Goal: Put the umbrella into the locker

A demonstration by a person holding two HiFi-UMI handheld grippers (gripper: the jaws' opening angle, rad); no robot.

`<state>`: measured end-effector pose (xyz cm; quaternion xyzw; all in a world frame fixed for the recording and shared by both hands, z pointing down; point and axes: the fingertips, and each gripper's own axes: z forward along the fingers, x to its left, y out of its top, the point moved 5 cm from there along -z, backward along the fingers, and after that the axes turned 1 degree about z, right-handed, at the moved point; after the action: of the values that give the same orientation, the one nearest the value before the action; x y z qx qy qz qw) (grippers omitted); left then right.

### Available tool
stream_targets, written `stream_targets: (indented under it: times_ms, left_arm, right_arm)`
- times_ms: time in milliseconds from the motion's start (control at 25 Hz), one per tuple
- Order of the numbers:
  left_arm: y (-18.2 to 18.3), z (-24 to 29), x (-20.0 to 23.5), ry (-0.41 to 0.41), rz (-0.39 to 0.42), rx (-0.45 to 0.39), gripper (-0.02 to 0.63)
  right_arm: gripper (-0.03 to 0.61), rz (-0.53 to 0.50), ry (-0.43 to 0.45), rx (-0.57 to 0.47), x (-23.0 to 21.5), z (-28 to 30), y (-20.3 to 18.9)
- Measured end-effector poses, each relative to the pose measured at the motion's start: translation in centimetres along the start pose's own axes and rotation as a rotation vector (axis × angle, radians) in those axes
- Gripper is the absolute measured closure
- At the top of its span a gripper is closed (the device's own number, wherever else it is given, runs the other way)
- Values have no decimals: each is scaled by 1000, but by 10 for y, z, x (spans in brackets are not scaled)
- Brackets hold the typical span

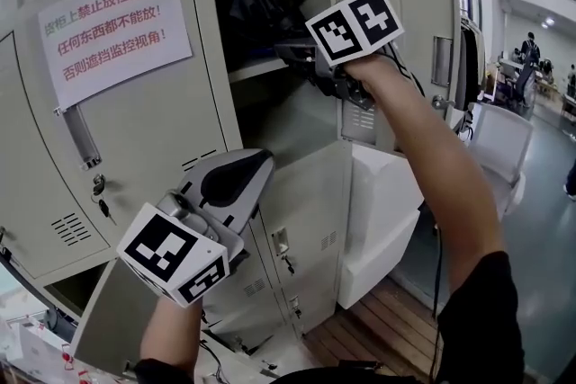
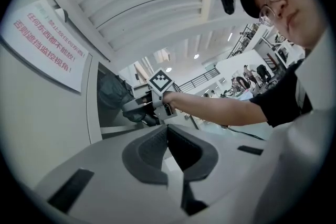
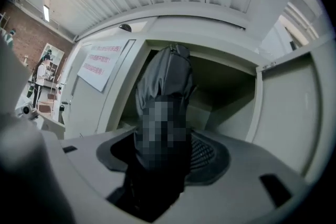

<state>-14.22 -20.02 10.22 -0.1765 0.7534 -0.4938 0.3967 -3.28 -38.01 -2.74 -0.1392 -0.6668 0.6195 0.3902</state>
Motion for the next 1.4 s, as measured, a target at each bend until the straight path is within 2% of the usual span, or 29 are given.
stream_targets:
  times_ms: [200,600,880,1200,1400]
  left_arm:
    - [-3,5,-7,-10,0,9,598]
    - [-12,7,-8,2,0,33,598]
    - [-11,2,-1,25,20,38,598]
    - [-9,0,4,48,49,43,598]
    - [-9,-3,11,67,60,53,598]
  right_arm:
    - [326,-53,-44,90,-17,17,-2]
    - [331,-54,-36,125,-27,33,-2]
    - [331,-33,-44,131,-41,56,21]
    - [331,-151,-51,173,-36,91,42]
    - [331,-162,-20,162,-31,110,42]
